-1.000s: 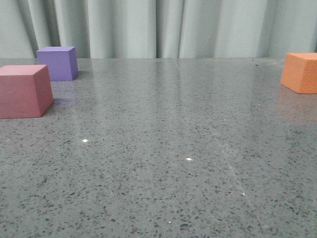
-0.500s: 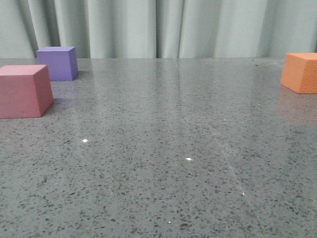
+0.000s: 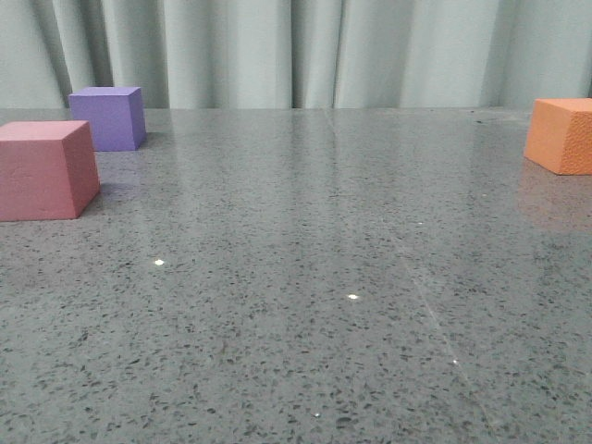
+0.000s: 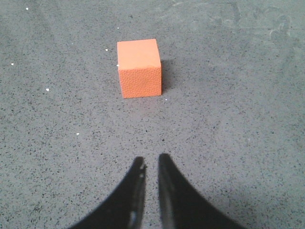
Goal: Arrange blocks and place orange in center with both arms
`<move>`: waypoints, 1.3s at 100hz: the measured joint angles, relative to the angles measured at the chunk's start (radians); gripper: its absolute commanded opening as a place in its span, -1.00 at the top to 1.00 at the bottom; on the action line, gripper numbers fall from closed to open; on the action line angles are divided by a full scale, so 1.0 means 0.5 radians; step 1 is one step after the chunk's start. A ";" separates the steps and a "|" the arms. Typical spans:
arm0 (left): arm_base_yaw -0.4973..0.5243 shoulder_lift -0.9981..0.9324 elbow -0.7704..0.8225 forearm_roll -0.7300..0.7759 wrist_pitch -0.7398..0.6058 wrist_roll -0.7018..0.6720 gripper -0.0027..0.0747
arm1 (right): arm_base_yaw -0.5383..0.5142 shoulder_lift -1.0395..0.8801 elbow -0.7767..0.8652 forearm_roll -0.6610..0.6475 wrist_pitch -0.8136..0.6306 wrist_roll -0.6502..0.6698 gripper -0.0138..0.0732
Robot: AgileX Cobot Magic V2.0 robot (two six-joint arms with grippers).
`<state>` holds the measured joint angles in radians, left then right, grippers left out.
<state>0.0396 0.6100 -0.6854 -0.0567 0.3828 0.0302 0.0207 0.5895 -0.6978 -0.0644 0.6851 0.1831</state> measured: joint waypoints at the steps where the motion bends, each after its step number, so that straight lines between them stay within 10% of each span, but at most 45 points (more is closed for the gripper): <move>1: 0.000 -0.003 0.000 0.000 0.000 0.000 0.42 | 0.000 0.000 0.000 0.000 0.000 0.000 0.01; 17: 0.000 -0.003 0.000 0.000 0.000 0.000 -0.52 | 0.000 0.000 0.000 0.015 0.000 0.000 -0.69; 27: 0.000 -0.003 0.000 0.000 0.000 0.000 -0.93 | 0.000 0.000 0.000 0.028 0.002 0.000 -0.67; 81: 0.000 -0.003 0.000 0.000 0.000 0.000 -0.58 | 0.000 0.058 -0.066 0.032 -0.032 0.000 -0.68; 130: 0.000 -0.003 0.000 0.000 0.000 0.000 -0.58 | 0.000 1.085 -1.001 0.029 0.465 0.000 -0.68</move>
<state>0.0396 0.6087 -0.6854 -0.0567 0.3828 0.0302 0.0207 1.1320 -1.1983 -0.0500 0.9176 0.1831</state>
